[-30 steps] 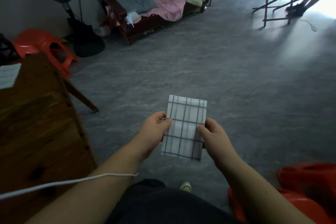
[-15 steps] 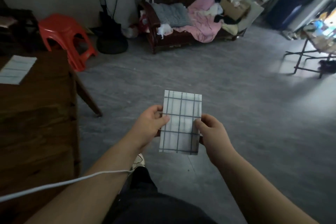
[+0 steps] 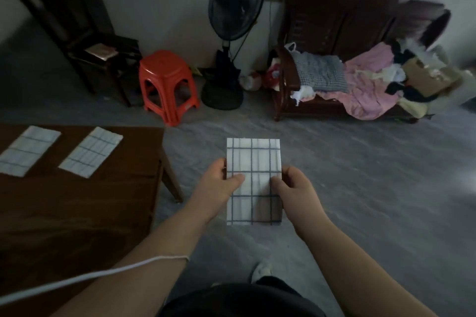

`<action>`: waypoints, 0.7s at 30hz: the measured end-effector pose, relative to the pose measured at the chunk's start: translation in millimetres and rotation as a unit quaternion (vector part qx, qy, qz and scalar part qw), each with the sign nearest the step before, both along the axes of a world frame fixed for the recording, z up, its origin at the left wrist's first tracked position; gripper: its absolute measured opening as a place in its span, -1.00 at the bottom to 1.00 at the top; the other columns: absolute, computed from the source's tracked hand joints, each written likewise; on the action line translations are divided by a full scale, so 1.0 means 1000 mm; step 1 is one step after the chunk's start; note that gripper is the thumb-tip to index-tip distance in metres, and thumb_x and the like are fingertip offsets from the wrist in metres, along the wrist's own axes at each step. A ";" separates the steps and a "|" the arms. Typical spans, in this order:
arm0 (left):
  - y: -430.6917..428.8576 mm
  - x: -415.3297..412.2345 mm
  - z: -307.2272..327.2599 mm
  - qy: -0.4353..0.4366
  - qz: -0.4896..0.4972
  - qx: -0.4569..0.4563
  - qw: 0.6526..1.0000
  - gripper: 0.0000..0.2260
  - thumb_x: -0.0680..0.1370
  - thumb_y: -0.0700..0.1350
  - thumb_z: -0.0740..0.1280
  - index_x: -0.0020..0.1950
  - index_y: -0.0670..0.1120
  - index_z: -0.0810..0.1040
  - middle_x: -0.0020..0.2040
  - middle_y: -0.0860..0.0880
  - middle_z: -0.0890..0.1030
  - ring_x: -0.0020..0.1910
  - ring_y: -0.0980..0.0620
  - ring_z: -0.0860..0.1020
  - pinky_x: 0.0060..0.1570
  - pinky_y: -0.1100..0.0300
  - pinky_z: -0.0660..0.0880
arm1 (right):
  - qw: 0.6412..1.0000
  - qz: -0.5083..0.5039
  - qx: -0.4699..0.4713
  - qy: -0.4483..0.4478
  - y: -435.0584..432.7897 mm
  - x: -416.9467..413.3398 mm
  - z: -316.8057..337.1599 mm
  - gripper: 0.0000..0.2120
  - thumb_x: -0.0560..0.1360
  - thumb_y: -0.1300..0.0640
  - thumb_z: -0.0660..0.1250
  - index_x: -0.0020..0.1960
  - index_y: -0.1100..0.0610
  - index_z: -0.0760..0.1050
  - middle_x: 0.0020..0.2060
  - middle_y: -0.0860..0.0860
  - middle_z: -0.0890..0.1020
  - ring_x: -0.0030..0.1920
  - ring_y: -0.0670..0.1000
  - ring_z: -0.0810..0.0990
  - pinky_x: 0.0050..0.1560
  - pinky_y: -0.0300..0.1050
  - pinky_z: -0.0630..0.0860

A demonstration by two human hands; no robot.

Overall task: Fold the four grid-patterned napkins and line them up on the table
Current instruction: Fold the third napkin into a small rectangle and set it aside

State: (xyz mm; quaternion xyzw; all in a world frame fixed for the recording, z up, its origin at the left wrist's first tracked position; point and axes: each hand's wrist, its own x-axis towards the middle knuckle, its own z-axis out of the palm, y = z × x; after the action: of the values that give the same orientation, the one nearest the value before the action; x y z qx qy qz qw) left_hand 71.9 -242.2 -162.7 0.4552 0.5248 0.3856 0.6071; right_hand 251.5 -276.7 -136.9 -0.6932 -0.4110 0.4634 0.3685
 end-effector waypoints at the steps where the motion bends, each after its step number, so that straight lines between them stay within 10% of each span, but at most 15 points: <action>1: 0.016 -0.004 -0.003 0.007 0.013 -0.005 1.000 -0.71 0.49 -0.04 0.46 0.19 0.02 0.56 0.13 0.01 0.70 0.14 0.02 0.65 0.26 -0.15 0.53 | 1.000 0.013 -0.003 0.002 0.021 -0.003 -0.003 -0.90 0.64 0.09 0.31 0.08 -0.05 0.58 -0.03 -0.10 0.72 0.01 -0.07 0.68 0.12 0.08 0.63; 21: 0.415 -0.018 0.014 0.113 0.241 -0.033 0.963 -0.86 0.55 -0.04 0.39 0.11 0.06 0.57 0.01 -0.05 0.70 0.01 -0.08 0.68 0.10 -0.22 0.60 | 0.962 0.268 0.039 -0.018 0.515 -0.025 -0.004 -0.94 0.62 0.11 0.32 -0.01 0.03 0.55 -0.09 0.03 0.68 -0.03 0.05 0.64 0.06 0.09 0.57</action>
State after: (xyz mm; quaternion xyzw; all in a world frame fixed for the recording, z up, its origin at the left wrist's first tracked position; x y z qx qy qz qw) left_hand 53.7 172.5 -149.1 0.3361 0.6963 0.4492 0.4478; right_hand 226.6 238.2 -140.7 -0.5508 -0.6066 0.5159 0.2501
